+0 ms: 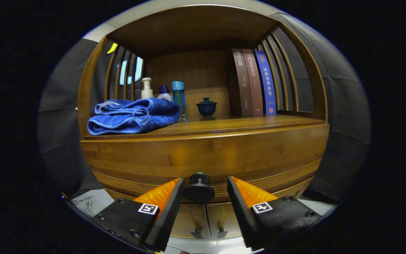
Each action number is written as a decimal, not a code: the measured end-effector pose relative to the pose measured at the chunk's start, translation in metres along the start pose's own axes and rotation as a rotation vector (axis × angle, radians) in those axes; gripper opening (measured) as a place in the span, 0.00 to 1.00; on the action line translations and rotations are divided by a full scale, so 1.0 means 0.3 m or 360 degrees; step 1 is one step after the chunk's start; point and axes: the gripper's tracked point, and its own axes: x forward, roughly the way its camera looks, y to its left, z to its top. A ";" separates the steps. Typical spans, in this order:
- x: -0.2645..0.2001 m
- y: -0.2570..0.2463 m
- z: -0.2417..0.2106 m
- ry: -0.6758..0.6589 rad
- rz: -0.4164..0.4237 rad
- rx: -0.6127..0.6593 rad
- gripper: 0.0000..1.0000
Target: Pull open the drawer, take out the items inside it, and place them on the countertop above the cabinet.
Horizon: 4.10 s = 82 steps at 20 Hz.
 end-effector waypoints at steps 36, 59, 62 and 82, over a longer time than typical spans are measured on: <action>-0.535 -0.004 -0.161 0.0254 -0.0044 -0.0054 0.29; -0.784 -0.064 0.062 0.0443 -0.0332 -0.0117 1.00; -0.789 -0.055 0.188 0.0504 -0.0392 -0.0175 1.00; -0.186 -0.013 0.029 0.1433 -0.0449 -0.0150 0.94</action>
